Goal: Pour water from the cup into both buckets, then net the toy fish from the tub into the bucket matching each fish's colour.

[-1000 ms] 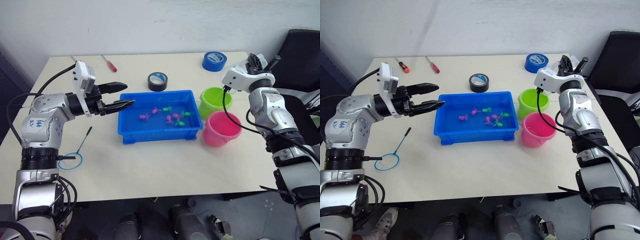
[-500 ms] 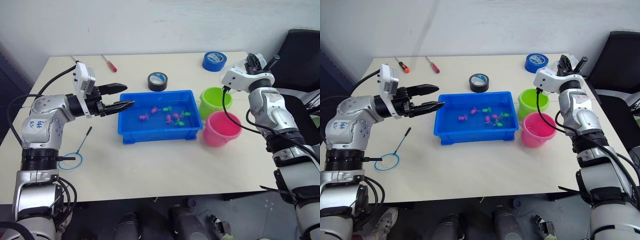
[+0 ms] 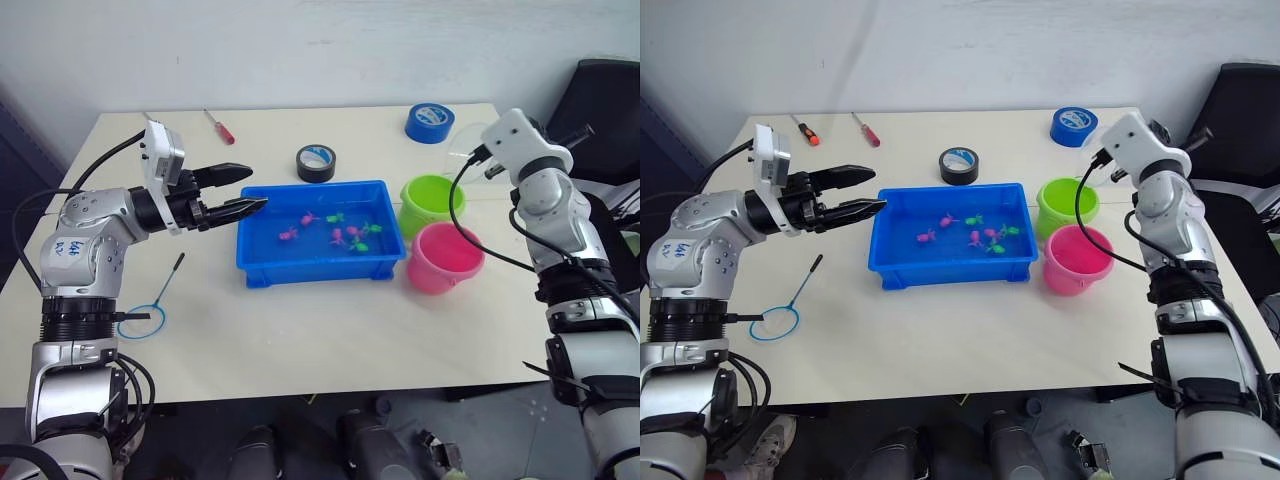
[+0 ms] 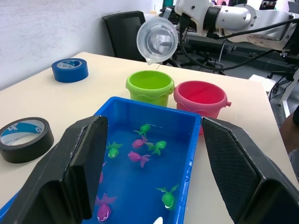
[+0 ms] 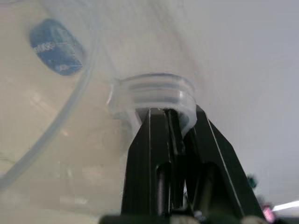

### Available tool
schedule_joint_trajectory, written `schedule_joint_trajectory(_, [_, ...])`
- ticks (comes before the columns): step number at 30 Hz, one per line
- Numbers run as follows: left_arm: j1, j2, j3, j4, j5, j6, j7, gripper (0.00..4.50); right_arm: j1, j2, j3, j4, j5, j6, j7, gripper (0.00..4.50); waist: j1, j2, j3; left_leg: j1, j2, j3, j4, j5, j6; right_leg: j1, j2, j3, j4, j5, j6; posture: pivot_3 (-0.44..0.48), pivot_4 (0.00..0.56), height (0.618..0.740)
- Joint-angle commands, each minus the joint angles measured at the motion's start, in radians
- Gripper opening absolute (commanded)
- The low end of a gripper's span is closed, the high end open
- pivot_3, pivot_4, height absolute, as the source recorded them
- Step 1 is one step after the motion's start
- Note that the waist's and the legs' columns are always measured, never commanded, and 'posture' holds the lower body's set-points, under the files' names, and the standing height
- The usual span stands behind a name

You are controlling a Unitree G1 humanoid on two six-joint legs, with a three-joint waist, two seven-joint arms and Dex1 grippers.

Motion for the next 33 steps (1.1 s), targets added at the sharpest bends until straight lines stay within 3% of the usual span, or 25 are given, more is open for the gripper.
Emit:
schedule_joint_trajectory(1, [-0.031, 0.001, 0.015, -0.015, -0.022, 0.003, -0.011, 3.51, 0.013, 0.005, -0.160, -0.107, 0.163, 0.145, 0.042, 0.02, 0.001, 0.000, 0.000, 0.000, 0.000, 0.000, 0.000, 0.000, 0.000, 0.000, 0.000, 0.000, 0.000, 0.000, 0.000, 0.000, 0.150, 0.734])
schedule_joint_trajectory(9, [-0.049, -0.004, 0.008, -0.004, -0.027, 0.016, -0.027, 3.51, 0.137, 0.044, -0.387, -0.247, 0.340, 0.349, -0.007, 0.02, 0.006, 0.000, 0.000, 0.000, 0.000, -0.001, 0.000, 0.000, 0.000, 0.000, 0.000, 0.000, 0.000, 0.000, 0.000, 0.000, 0.150, 0.734])
schedule_joint_trajectory(14, [-0.048, -0.010, -0.007, -0.053, -0.059, 0.074, -0.061, 3.51, 0.245, 0.143, -0.520, -0.344, 0.449, 0.449, -0.082, 0.02, 0.001, 0.000, 0.000, 0.000, 0.000, 0.000, -0.001, 0.000, 0.000, 0.000, 0.001, 0.001, 0.001, 0.000, 0.000, 0.000, 0.150, 0.734])
schedule_joint_trajectory(21, [-0.022, 0.002, -0.045, -0.108, -0.057, 0.108, -0.118, 3.51, 0.325, 0.215, -0.572, -0.375, 0.519, 0.455, -0.149, 0.02, 0.000, 0.000, 0.000, 0.000, 0.000, 0.000, -0.001, 0.000, 0.000, 0.000, 0.000, 0.002, 0.001, 0.000, 0.000, 0.000, 0.150, 0.734])
schedule_joint_trajectory(33, [-0.023, -0.020, -0.071, -0.100, -0.036, 0.080, -0.106, 3.51, 0.391, 0.256, -0.574, -0.306, 0.557, 0.376, -0.202, 0.02, -0.001, 0.000, 0.000, 0.001, 0.000, -0.001, -0.001, 0.000, 0.000, 0.001, 0.001, 0.005, -0.001, 0.000, 0.000, 0.000, 0.150, 0.734])
